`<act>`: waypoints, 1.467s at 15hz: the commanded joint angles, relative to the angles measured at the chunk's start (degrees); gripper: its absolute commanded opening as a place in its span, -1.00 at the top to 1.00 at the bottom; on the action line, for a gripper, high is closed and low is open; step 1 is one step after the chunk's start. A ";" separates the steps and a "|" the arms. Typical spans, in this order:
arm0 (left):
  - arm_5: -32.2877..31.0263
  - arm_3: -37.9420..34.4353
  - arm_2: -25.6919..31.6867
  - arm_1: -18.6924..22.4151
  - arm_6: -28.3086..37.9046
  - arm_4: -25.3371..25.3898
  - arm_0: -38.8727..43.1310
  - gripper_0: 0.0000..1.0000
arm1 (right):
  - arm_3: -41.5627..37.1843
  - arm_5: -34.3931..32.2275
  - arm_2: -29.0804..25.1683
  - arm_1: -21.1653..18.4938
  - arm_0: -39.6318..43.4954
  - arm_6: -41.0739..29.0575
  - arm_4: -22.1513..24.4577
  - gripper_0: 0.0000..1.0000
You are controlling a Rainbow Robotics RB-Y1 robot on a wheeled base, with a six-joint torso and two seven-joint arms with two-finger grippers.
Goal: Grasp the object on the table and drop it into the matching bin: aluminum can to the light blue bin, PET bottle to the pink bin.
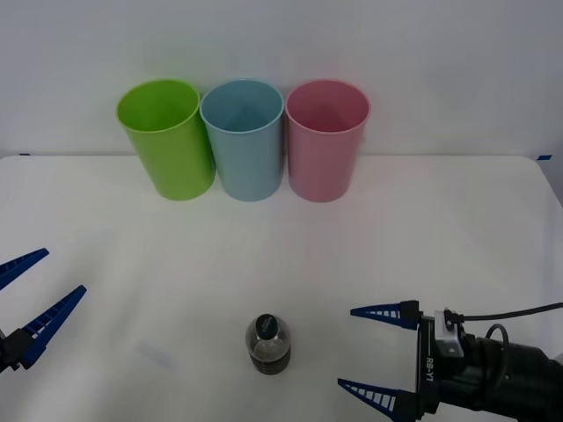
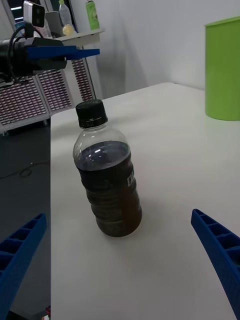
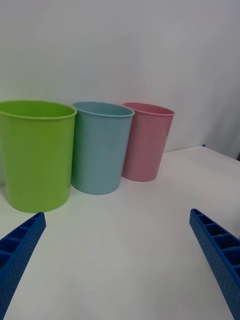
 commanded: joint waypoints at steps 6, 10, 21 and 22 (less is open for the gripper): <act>0.00 0.00 0.00 0.00 0.00 0.00 0.00 -1.00 | 0.07 3.91 5.34 0.01 -2.38 3.87 0.45 -1.00; 0.00 0.00 0.00 0.00 0.00 0.00 0.00 -1.00 | 0.07 8.39 8.68 -0.43 -3.00 5.27 0.37 -1.00; 0.00 0.00 0.00 0.00 0.00 0.00 0.00 -1.00 | 1.47 19.29 19.31 -1.14 -6.52 6.77 0.37 -1.00; 0.00 0.00 0.00 0.00 0.00 0.00 0.00 -1.00 | 1.47 20.52 20.19 -1.14 -6.87 6.94 0.37 -1.00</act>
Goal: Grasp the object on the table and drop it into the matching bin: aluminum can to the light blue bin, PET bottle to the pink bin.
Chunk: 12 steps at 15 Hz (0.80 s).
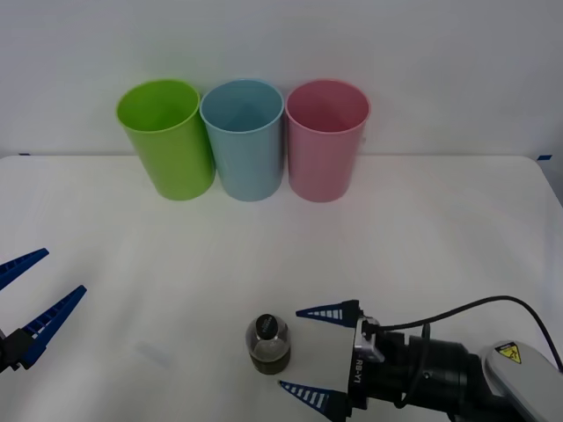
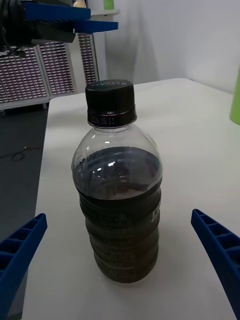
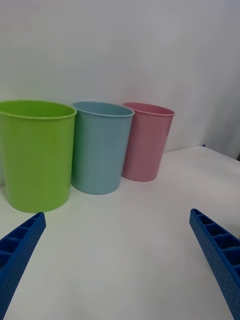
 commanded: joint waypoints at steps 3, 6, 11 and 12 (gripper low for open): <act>0.00 0.00 0.00 0.00 0.00 0.00 0.00 -1.00 | 0.21 4.66 3.53 0.20 -1.50 0.33 -0.05 -1.00; 0.00 0.00 0.00 0.00 0.00 0.00 0.00 -1.00 | 0.29 8.79 6.43 0.20 -2.56 0.33 -0.05 -1.00; 0.00 0.00 0.00 0.00 0.00 0.00 0.00 -1.00 | 0.21 13.45 9.51 0.72 -3.61 0.07 0.04 -1.00; 0.00 0.00 0.00 0.00 0.00 0.00 0.00 -1.00 | 0.29 13.63 9.69 0.81 -3.61 0.07 0.12 -1.00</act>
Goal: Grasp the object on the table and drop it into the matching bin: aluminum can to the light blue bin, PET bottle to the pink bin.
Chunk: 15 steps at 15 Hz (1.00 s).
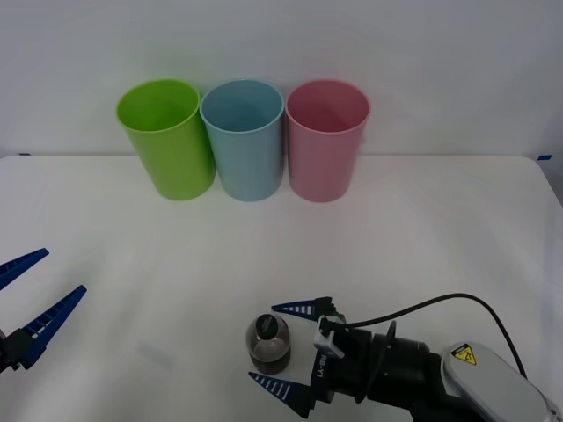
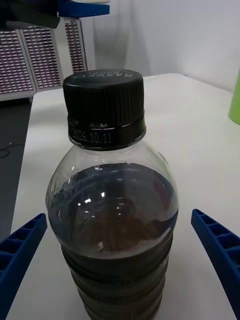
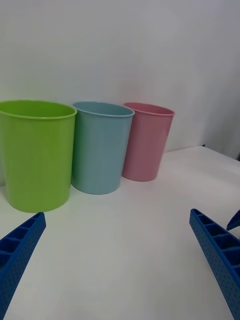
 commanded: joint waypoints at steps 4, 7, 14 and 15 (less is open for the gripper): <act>0.00 0.00 0.00 0.00 0.00 0.00 0.00 -1.00 | 0.07 1.59 1.09 0.27 -0.03 0.34 0.15 -1.00; 0.00 0.00 0.00 0.00 0.00 0.00 0.00 -1.00 | 0.07 1.68 1.27 0.45 -0.03 0.34 0.15 -1.00; 0.00 0.00 0.00 0.00 0.00 0.00 0.00 -1.00 | -0.02 2.30 1.62 0.62 -0.03 0.25 0.15 0.26; 0.00 0.00 0.00 0.00 0.00 0.00 0.00 -1.00 | 0.07 2.47 1.71 0.71 -0.03 0.52 0.15 0.67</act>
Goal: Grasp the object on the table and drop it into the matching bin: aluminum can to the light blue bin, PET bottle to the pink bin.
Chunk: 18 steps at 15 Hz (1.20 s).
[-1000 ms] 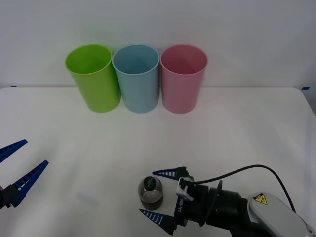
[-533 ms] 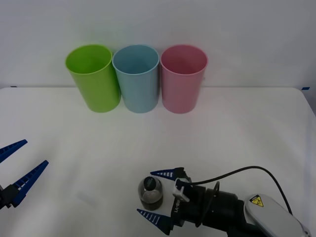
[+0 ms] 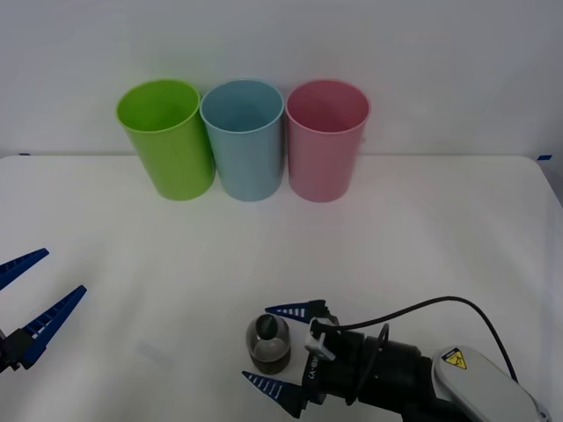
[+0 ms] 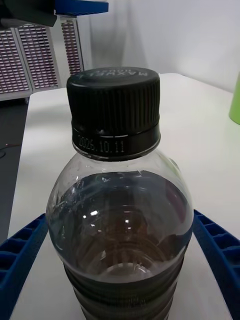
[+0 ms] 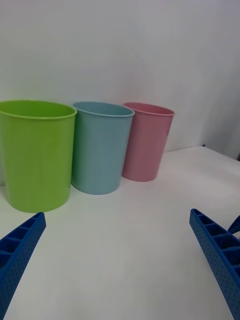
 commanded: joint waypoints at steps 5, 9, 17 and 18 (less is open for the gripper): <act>0.00 0.00 0.00 0.00 0.00 0.00 0.00 -1.00 | 0.02 0.92 0.33 0.09 0.00 0.87 0.07 1.00; 0.00 0.00 0.00 0.00 0.00 0.00 0.00 -1.00 | 0.02 1.01 0.77 0.18 0.00 0.96 0.07 1.00; 0.00 0.00 0.00 0.00 0.00 0.00 0.00 -1.00 | -3.23 -0.84 -2.92 -0.53 -0.09 -0.18 -2.91 1.00; 0.00 0.00 0.00 0.00 0.00 0.00 0.00 -1.00 | -4.02 -0.66 -3.72 -0.70 -0.09 -0.54 -3.27 1.00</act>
